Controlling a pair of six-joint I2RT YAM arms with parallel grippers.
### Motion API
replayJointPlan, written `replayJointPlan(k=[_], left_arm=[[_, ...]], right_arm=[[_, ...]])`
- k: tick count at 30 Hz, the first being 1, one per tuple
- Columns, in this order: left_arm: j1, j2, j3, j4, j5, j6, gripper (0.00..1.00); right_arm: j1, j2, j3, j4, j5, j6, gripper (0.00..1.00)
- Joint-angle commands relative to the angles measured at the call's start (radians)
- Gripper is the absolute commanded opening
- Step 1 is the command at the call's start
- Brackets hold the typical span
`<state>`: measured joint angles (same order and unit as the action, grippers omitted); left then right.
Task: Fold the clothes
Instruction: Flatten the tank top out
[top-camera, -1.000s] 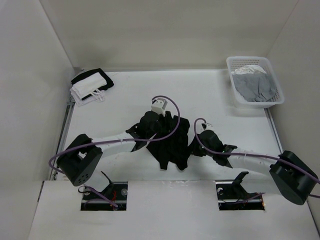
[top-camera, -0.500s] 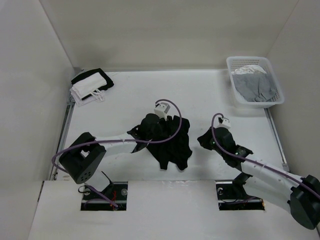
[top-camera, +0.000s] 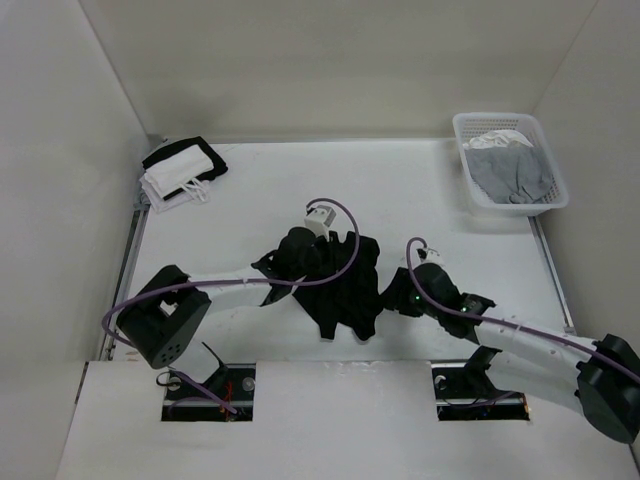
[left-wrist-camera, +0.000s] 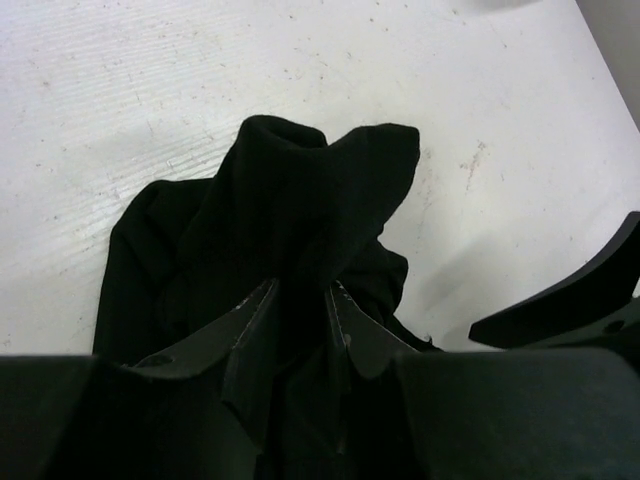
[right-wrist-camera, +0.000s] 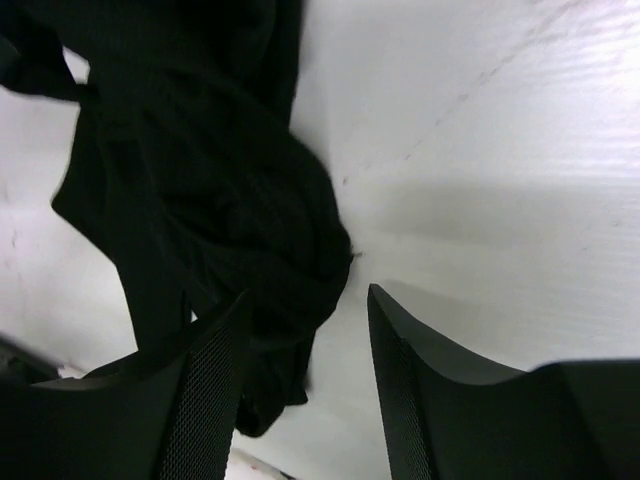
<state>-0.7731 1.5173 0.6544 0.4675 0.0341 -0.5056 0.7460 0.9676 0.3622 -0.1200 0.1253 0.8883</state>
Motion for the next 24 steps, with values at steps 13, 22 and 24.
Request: replayJointPlan(k=[13,22,24], left_arm=[[0.016,-0.052,-0.029,0.031,0.013,-0.007,0.1],[0.039,-0.378,-0.027,-0.131,-0.072,0.007,0.07],[0.038,-0.438,-0.019,-0.159,-0.101,0.009,0.07]], right_arm=[[-0.003,0.137,-0.026,0.243,-0.095,0.058,0.09],[-0.012,-0.263,0.235,-0.015,0.249,-0.157,0.01],[-0.017,-0.299,0.326,-0.033,0.272,-0.208,0.01]])
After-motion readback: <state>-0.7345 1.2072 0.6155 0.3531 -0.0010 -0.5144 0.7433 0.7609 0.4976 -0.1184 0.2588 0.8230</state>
